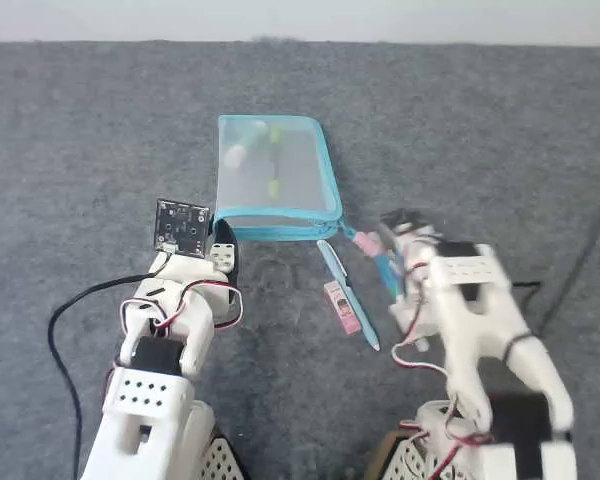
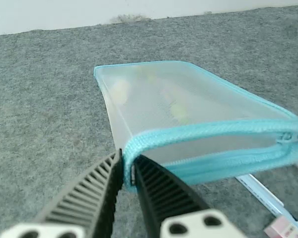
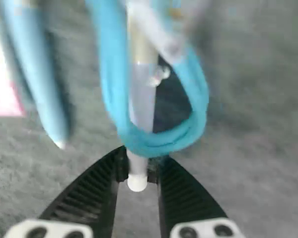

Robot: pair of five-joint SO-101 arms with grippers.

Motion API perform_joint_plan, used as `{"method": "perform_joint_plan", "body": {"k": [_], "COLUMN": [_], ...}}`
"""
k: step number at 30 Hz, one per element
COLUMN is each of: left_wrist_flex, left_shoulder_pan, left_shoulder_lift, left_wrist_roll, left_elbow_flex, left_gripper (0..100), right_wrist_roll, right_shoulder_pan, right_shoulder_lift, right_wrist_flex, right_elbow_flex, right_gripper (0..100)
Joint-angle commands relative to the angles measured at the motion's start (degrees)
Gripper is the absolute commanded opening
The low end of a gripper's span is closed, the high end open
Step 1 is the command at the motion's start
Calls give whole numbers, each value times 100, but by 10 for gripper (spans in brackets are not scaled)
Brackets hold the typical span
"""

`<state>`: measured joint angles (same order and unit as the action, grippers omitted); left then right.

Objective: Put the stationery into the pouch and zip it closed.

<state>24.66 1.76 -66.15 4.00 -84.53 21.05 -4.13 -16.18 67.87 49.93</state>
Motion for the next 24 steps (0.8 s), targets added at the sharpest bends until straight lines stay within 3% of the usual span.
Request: {"method": "perform_joint_plan", "body": {"k": [1,7,13,24], "left_wrist_flex": [-167,-185,-185,-176], "left_shoulder_pan": [-35,-26,-26,-26], "left_shoulder_lift": [18,18,18,18], "left_wrist_roll": [70,70,70,70], "left_elbow_flex": [171,171,171,171], "left_gripper": [11,11,11,11], "right_wrist_roll": [360,976,1451,-97], "right_shoulder_pan": [400,92,-1341,-1692], "right_shoulder_lift": [-1121,-2589,-3407,-2941], "right_wrist_flex": [734,2123,3116,2791], "right_elbow_flex": [-580,-1275,-1626,-2734], "right_gripper": [8,8,8,8]}}
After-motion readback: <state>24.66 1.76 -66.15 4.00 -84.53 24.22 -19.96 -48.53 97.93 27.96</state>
